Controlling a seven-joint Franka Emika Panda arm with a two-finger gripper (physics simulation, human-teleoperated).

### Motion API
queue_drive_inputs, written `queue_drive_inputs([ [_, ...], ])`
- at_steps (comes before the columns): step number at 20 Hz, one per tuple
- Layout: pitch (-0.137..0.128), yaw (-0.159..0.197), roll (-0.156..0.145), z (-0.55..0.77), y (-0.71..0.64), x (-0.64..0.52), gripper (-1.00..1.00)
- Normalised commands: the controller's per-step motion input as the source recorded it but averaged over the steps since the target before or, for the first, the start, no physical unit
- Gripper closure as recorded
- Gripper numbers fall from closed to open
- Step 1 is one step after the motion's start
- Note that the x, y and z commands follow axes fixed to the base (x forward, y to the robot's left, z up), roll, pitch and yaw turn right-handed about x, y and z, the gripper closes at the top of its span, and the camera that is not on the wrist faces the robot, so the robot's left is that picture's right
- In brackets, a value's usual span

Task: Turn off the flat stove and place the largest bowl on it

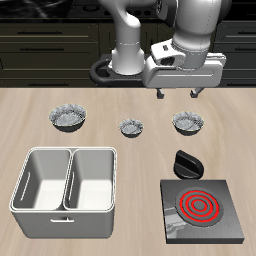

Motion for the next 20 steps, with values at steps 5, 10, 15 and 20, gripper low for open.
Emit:
queue_drive_inputs([
  [5, -0.002, 0.065, -0.006, -0.1, 0.02, 0.21, -1.0],
  [10, 0.007, 0.08, 0.013, -0.13, 0.1, 0.14, -1.0],
  [15, 0.016, 0.09, 0.027, -0.18, 0.24, 0.05, -1.0],
  [20, -0.002, 0.104, 0.017, -0.17, 0.22, 0.04, -1.0],
])
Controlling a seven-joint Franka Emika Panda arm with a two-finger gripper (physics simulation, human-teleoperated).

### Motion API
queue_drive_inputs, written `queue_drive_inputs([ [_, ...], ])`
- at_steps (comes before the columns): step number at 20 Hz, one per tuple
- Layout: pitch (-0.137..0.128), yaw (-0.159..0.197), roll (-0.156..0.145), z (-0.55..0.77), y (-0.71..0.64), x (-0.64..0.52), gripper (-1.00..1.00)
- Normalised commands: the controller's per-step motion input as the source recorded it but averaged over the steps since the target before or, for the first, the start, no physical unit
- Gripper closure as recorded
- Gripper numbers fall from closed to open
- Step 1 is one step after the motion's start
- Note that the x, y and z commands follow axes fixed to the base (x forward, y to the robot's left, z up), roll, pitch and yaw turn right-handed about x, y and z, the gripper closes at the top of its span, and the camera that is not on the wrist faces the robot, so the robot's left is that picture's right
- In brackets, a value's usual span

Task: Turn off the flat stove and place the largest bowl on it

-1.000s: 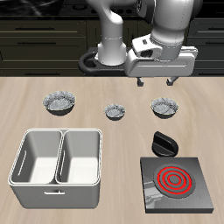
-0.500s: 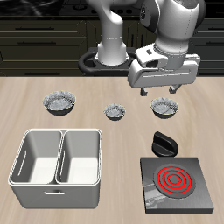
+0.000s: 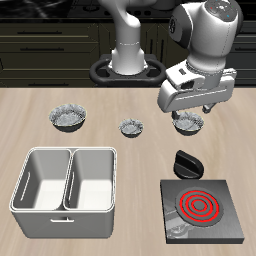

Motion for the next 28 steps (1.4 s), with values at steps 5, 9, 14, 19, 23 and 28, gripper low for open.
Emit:
queue_drive_inputs([
  [5, 0.012, 0.066, 0.01, -0.17, 0.11, 0.01, -1.0],
  [9, 0.013, 0.077, 0.007, -0.24, 0.11, 0.03, -1.0],
  [14, 0.009, 0.048, 0.013, -0.21, 0.05, -0.01, -1.0],
  [19, 0.014, 0.023, 0.007, -0.18, -0.03, -0.02, -1.0],
  [23, 0.02, 0.02, -0.011, -0.2, -0.02, 0.02, -1.0],
  [28, 0.011, 0.036, 0.001, -0.19, 0.0, 0.0, -1.0],
])
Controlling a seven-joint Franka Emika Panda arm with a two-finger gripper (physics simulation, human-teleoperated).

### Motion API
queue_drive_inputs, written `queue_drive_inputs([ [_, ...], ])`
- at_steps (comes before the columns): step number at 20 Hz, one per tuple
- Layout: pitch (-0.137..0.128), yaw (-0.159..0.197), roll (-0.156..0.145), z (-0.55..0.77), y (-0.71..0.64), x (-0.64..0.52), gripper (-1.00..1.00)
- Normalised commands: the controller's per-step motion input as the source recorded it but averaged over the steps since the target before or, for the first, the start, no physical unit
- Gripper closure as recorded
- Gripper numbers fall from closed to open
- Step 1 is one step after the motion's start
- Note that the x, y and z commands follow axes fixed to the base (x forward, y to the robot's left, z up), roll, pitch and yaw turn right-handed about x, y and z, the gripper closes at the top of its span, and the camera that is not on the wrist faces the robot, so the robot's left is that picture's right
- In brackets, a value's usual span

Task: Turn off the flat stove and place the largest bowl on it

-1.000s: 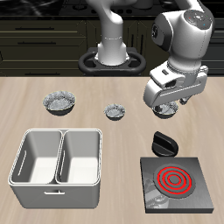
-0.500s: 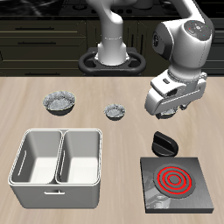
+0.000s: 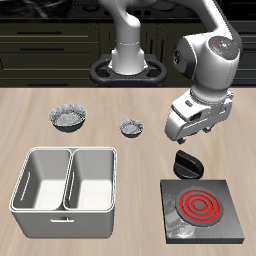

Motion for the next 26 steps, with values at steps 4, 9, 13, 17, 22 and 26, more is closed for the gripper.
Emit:
queue_drive_inputs([
  [4, 0.004, 0.015, 0.003, -0.09, 0.01, 0.01, -1.0],
  [9, 0.007, 0.014, 0.014, -0.13, 0.04, -0.05, -1.0],
  [13, 0.01, 0.025, 0.016, -0.16, 0.03, -0.04, -1.0],
  [17, 0.017, 0.005, 0.004, -0.12, -0.03, -0.03, -1.0],
  [22, 0.017, 0.013, -0.007, -0.17, -0.09, -0.01, -1.0],
  [26, 0.036, 0.019, 0.001, -0.28, -0.07, -0.08, -1.0],
])
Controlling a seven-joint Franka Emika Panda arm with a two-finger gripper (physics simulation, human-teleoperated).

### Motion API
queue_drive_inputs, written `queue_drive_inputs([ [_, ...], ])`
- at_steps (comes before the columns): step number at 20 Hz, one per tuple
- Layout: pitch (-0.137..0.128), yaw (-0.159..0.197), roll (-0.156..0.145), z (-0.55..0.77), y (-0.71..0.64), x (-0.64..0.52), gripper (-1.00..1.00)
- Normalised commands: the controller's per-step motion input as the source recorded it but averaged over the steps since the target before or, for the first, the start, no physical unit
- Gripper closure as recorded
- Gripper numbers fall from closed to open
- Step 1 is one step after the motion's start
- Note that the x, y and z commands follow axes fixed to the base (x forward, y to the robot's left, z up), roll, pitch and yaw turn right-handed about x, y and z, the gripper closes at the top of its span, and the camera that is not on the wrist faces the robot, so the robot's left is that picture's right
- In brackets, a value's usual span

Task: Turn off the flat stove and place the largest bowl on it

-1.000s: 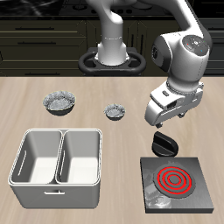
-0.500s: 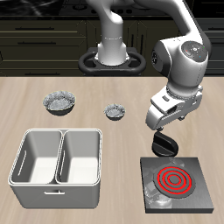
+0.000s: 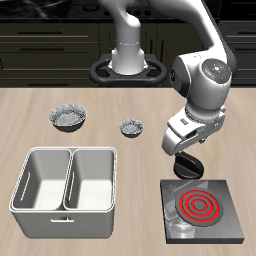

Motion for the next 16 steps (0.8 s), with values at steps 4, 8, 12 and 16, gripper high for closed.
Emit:
queue_drive_inputs([
  [4, 0.014, 0.013, 0.017, -0.13, 0.07, -0.06, -1.0],
  [8, 0.016, -0.002, 0.007, -0.09, 0.03, -0.08, -1.0],
  [12, 0.018, 0.017, 0.001, -0.12, -0.05, -0.06, -1.0],
  [16, 0.015, 0.004, -0.012, -0.1, -0.07, -0.02, -1.0],
])
